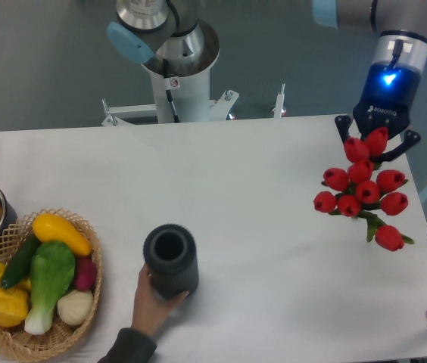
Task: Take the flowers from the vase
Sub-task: 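Carry the tulip bunch away from the vase and hold it aloft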
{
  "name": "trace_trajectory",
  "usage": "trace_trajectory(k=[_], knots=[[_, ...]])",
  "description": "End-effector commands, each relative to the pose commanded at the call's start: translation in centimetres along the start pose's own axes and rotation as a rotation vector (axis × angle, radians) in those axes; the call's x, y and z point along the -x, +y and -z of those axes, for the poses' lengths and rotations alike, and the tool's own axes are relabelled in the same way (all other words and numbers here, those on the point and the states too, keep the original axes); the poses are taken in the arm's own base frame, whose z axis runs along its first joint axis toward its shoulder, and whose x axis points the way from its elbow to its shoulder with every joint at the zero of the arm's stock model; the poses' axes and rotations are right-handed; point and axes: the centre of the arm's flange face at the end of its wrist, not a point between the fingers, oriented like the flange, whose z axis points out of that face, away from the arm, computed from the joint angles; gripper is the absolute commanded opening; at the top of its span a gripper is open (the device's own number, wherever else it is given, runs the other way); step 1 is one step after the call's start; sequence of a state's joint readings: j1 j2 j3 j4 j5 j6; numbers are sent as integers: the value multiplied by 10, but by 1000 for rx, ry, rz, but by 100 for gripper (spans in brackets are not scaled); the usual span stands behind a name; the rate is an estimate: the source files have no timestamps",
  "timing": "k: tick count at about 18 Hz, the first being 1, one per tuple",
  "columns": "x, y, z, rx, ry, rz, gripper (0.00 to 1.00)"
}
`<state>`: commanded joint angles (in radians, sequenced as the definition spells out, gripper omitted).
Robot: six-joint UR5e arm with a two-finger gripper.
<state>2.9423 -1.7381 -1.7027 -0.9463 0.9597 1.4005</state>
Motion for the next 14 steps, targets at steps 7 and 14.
trace_trajectory(k=[7, 14], knots=[[-28, -29, -10, 285, 20, -71, 0], [-57, -65, -42, 485, 71, -178, 0]])
